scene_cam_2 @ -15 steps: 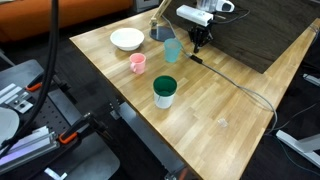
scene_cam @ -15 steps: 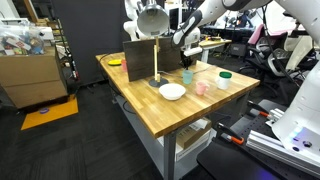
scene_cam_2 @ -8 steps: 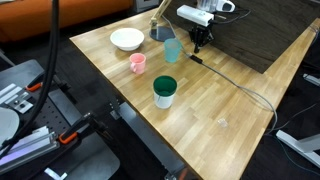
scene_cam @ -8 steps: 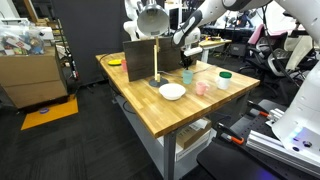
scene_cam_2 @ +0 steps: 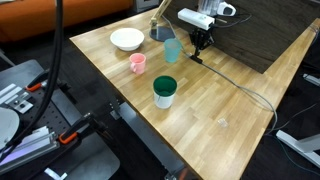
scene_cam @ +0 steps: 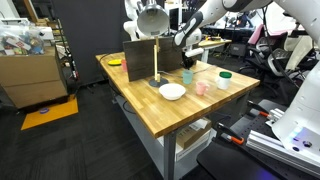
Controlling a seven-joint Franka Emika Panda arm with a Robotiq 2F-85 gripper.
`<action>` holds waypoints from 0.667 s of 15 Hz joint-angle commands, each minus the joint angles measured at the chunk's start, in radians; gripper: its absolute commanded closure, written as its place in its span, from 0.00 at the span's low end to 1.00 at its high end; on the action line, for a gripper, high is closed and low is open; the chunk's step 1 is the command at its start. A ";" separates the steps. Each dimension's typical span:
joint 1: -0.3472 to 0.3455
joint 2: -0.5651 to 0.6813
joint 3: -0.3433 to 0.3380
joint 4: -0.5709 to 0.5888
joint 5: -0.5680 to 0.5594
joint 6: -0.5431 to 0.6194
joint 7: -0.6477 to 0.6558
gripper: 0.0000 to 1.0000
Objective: Turn on the desk lamp
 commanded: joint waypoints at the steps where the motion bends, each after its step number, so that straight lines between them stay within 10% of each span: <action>1: -0.013 0.019 0.007 0.021 0.004 -0.001 -0.027 1.00; 10: -0.014 0.040 0.010 0.054 0.006 -0.025 -0.037 1.00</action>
